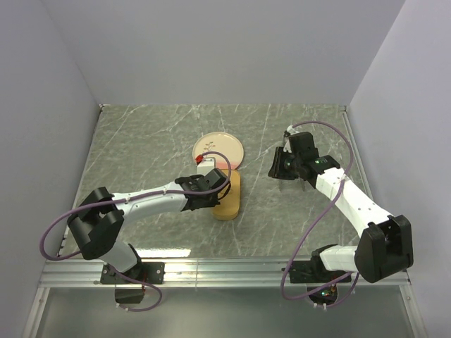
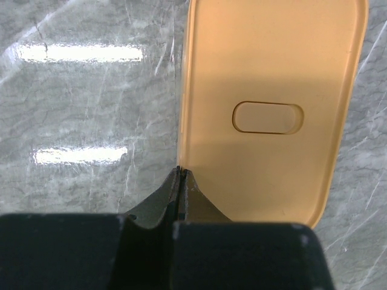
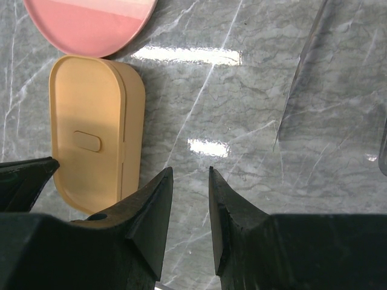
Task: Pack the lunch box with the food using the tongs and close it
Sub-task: Put the lid back on the lunch box
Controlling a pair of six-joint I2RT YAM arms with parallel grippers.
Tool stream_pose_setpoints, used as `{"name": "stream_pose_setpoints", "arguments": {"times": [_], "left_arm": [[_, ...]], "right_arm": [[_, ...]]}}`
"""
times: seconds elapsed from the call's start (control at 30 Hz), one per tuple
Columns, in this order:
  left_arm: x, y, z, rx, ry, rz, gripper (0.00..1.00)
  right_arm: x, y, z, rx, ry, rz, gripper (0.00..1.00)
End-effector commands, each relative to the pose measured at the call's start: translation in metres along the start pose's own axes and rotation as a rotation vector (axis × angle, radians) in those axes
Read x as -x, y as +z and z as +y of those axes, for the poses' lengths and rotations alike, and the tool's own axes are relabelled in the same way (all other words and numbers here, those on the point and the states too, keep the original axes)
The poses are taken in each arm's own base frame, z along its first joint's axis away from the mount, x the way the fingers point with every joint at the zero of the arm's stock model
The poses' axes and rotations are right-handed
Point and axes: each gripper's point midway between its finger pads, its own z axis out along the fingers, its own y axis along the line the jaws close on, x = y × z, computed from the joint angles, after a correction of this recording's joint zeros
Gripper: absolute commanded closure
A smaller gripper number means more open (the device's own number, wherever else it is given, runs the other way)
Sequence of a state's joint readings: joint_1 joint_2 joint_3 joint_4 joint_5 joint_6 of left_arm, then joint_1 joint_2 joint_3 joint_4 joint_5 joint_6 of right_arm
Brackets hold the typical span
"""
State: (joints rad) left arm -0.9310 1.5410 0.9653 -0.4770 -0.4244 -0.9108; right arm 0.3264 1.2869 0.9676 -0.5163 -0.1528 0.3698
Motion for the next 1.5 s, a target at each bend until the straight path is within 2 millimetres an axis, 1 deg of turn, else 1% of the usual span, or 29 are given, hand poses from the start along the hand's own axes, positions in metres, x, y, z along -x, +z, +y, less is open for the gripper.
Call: {"name": "stream_pose_setpoints", "arguments": {"times": [0.0, 0.17, 0.43, 0.6, 0.8, 0.93, 1.17, 1.33, 1.4, 1.43, 1.47], "left_arm": [[0.016, 0.003, -0.008, -0.005, -0.013, -0.062, 1.00], [0.014, 0.005, -0.009, -0.005, -0.008, -0.054, 1.00], [0.011, 0.004, -0.004, 0.018, -0.002, -0.041, 1.00], [0.015, -0.001, -0.002, 0.027, -0.014, -0.054, 1.00], [0.022, -0.009, -0.001, 0.035, -0.031, -0.086, 0.78], [0.026, -0.014, 0.000, 0.036, -0.040, -0.102, 0.74], [0.032, -0.024, -0.001, 0.032, -0.055, -0.130, 0.72], [0.040, -0.031, -0.004, 0.021, -0.056, -0.162, 0.73], [0.046, -0.037, -0.011, -0.009, -0.056, -0.182, 0.75], [0.052, -0.040, -0.018, -0.038, -0.052, -0.199, 0.79], [0.059, -0.044, -0.024, -0.063, -0.054, -0.212, 0.80]], "right_arm": [[0.009, 0.000, 0.003, 0.023, -0.013, -0.029, 0.62], [0.008, 0.001, 0.003, 0.023, -0.016, -0.027, 0.62], [0.006, 0.003, 0.004, 0.031, -0.016, -0.016, 0.62], [0.006, 0.003, 0.004, 0.034, -0.016, -0.014, 0.62], [0.006, 0.003, 0.005, 0.037, -0.017, -0.013, 0.62], [0.005, 0.004, 0.005, 0.040, -0.018, -0.008, 0.62], [0.004, 0.005, 0.006, 0.046, -0.019, -0.001, 0.62], [0.004, 0.006, 0.007, 0.049, -0.019, 0.000, 0.62], [0.005, 0.006, 0.006, 0.048, -0.019, 0.000, 0.62], [0.004, 0.006, 0.006, 0.047, -0.020, 0.003, 0.62], [0.004, 0.006, 0.007, 0.048, -0.020, 0.001, 0.62]]}}
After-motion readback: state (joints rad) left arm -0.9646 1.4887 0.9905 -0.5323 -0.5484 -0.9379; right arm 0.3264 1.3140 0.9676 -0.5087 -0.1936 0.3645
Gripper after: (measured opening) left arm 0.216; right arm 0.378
